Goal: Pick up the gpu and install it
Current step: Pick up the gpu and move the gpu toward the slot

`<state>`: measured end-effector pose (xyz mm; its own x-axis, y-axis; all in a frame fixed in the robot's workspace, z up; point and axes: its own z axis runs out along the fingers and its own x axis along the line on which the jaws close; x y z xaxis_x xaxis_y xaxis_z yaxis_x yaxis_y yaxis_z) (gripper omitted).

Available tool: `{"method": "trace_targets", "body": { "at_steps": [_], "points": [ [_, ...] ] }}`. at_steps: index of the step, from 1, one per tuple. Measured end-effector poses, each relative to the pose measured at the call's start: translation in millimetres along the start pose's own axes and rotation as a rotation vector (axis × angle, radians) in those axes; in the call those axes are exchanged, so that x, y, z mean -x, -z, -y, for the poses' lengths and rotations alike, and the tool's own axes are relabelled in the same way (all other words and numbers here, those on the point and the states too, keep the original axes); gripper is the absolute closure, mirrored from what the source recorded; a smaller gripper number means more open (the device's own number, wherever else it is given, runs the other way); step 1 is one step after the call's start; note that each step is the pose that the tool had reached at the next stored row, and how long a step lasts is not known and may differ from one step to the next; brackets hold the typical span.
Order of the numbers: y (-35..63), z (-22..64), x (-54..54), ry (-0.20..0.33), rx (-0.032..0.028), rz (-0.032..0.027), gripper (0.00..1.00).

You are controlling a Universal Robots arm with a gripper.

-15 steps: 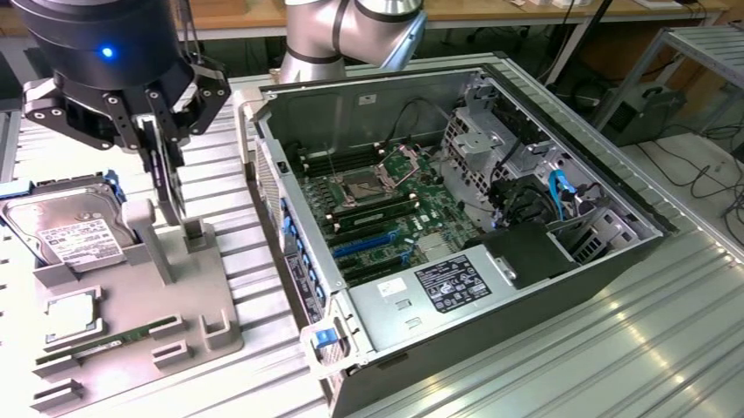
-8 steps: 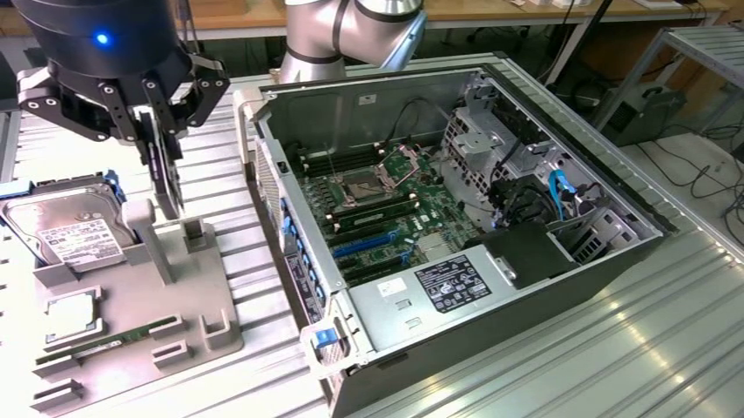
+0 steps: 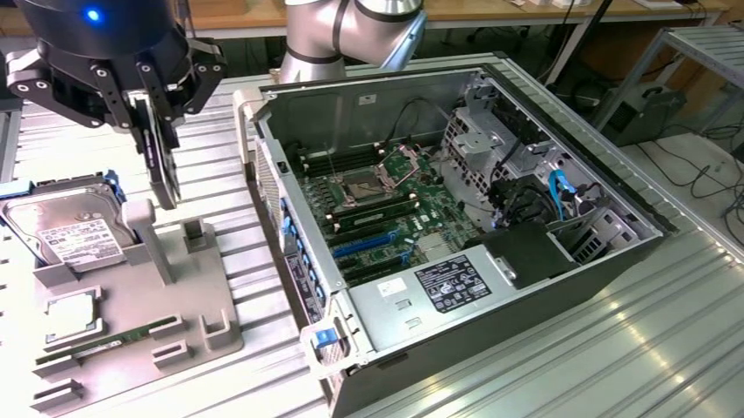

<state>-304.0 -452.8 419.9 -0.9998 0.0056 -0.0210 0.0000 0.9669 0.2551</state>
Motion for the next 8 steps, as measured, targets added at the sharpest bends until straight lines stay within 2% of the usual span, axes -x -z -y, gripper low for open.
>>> {"method": "trace_targets", "body": {
  "at_steps": [8],
  "points": [
    [10.8, -2.8, 0.2, 0.000, 0.0116, -0.0001, 0.73]
  ]
}}
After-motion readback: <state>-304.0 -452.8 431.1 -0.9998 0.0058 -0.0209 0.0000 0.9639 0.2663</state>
